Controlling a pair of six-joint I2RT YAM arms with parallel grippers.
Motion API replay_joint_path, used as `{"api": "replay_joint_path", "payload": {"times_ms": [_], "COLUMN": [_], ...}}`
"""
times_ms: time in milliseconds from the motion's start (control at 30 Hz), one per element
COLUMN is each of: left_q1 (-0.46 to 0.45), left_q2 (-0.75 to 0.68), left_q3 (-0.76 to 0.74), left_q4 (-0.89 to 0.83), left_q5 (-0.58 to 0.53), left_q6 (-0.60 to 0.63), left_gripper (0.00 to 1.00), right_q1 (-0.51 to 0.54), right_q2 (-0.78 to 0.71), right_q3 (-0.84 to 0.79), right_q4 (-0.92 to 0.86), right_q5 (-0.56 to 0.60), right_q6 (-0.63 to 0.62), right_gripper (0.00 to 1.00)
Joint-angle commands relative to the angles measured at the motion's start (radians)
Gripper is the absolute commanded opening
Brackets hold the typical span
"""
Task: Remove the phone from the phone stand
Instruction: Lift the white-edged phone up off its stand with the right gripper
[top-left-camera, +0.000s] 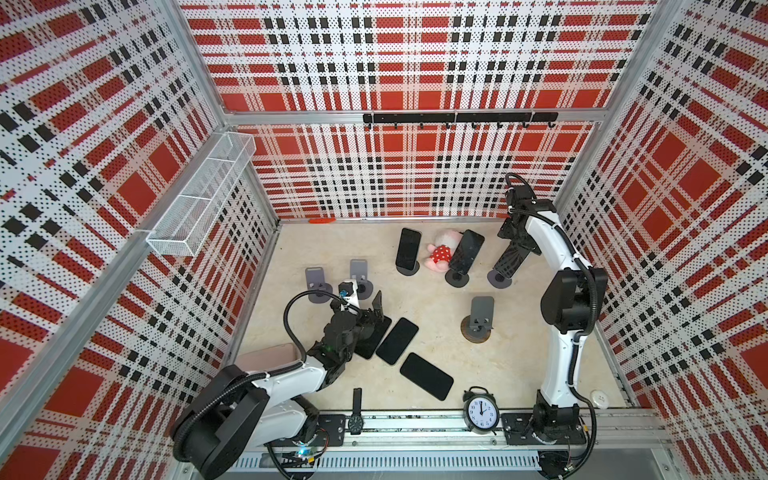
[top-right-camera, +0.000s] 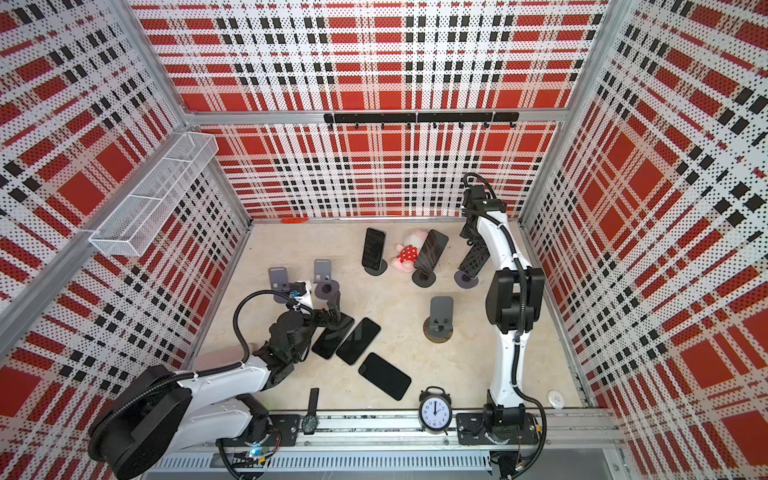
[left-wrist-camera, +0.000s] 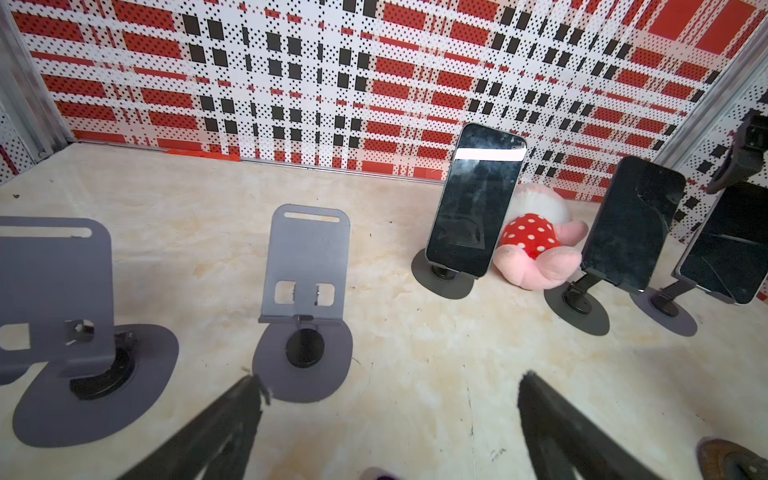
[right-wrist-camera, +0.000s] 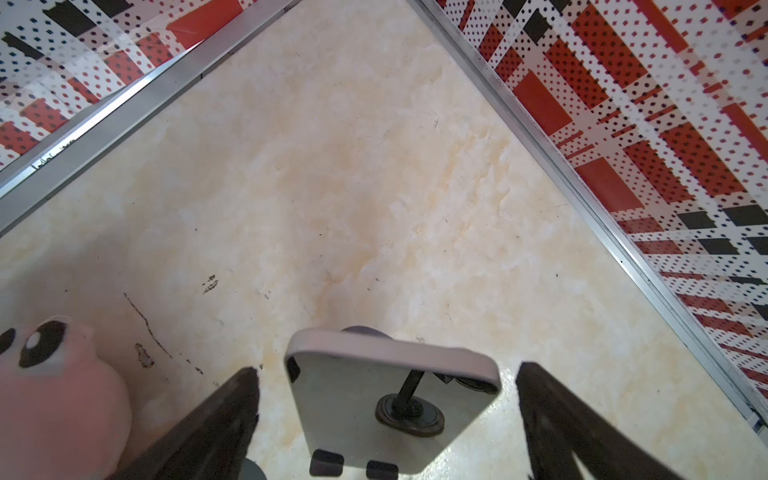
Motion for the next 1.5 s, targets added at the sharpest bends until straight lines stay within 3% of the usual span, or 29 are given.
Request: {"api": "replay_joint_path", "payload": {"times_ms": [0, 267, 1200, 1467], "left_q1": [0.003, 0.004, 0.004, 0.004], "left_q2": [0.003, 0.026, 0.034, 0.046], "left_q3": [0.027, 0.036, 0.043, 0.047], "left_q4": [0.0, 0.0, -0.004, -0.007], "left_q5": [0.01, 0.023, 0.026, 0.028], "left_q6": [-0.004, -0.011, -0.012, -0.014], "left_gripper": [0.98, 0.98, 0.98, 0.98], "right_q1": [-0.011, -0.018, -0.02, -0.019], "right_q2": [0.026, 0.035, 0.054, 0.023], "right_q3": [0.025, 0.027, 0.062, 0.055], "right_q4": [-0.028, -0.034, -0.058, -0.058], "right_q5": [0.006, -0.008, -0.005, 0.013], "right_q6": [0.028, 0.068, 0.093, 0.08], "right_gripper": [1.0, 0.99, 0.73, 0.7]}}
